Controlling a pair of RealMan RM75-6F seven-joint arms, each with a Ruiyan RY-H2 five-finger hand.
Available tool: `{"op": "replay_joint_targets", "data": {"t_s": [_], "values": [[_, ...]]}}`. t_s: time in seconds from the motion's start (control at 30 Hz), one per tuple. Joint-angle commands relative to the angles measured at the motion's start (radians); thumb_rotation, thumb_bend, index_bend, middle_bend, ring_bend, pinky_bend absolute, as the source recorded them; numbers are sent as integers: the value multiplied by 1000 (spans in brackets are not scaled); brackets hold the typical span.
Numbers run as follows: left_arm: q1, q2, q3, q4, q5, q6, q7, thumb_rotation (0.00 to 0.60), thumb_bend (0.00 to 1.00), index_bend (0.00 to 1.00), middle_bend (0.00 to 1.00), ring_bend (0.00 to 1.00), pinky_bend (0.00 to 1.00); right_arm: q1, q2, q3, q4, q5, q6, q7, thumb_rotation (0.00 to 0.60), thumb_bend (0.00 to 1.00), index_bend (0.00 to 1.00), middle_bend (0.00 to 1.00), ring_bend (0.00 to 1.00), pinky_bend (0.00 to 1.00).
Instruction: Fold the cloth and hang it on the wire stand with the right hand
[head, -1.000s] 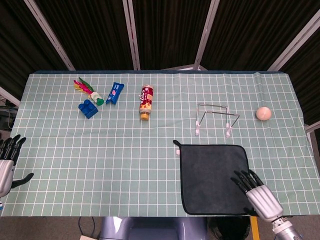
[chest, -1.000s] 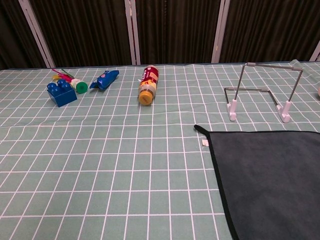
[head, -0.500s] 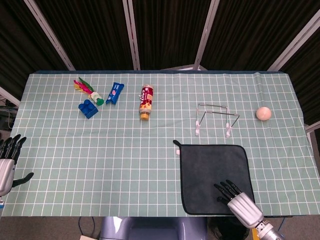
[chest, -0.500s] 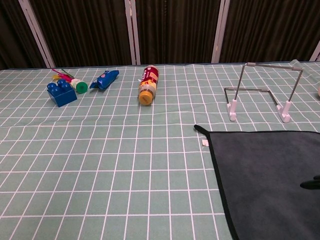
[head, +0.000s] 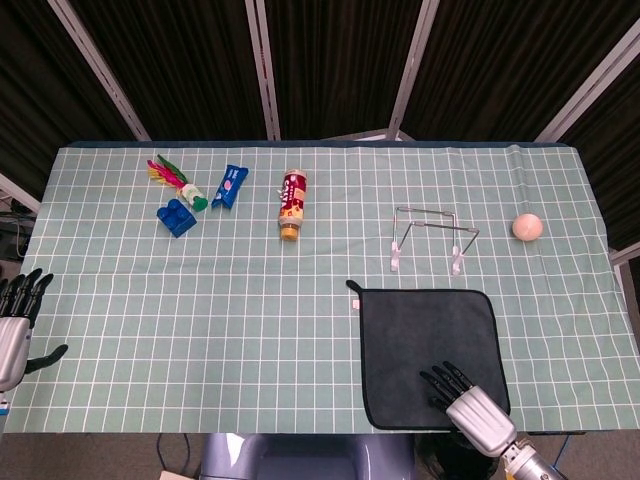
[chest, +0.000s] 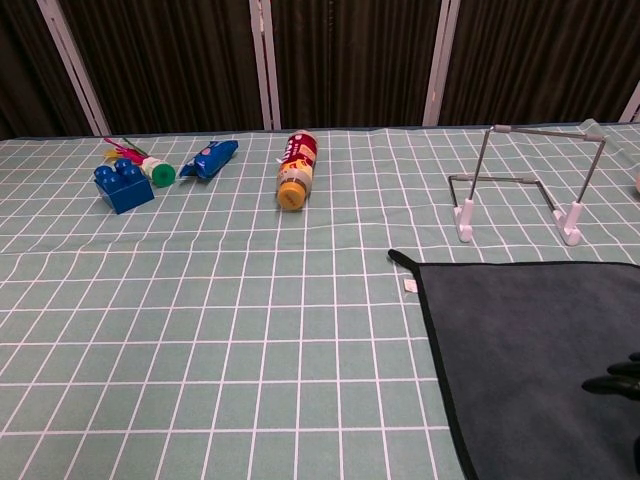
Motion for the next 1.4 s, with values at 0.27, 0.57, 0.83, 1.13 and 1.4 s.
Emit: {"op": "replay_joint_targets", "data": {"t_s": [0.27, 0.57, 0.83, 1.13, 1.4], "values": [[-2, 0, 0, 0, -2, -3, 0, 600, 0, 0, 0, 0, 0, 2, -12, -6, 18, 11, 3, 0, 600, 117, 390, 46, 0, 0], [-2, 1, 0, 0, -2, -3, -4, 600, 0, 0, 0, 0, 0, 4, -14, -9, 19, 20, 13, 7, 600, 186, 406, 47, 0, 0], [-3, 2, -1, 1, -4, -5, -6, 600, 0, 0, 0, 0, 0, 3, -17, -24, 25, 17, 13, 3, 600, 205, 408, 47, 0, 0], [-3, -1, 1, 1, -3, -4, 0, 600, 0, 0, 0, 0, 0, -3, -22, -39, 35, 2, 28, -4, 600, 206, 408, 47, 0, 0], [-3, -1, 0, 1, -4, -5, 0, 600, 0, 0, 0, 0, 0, -3, -34, -41, 56, 4, 22, -15, 600, 211, 408, 47, 0, 0]]}}
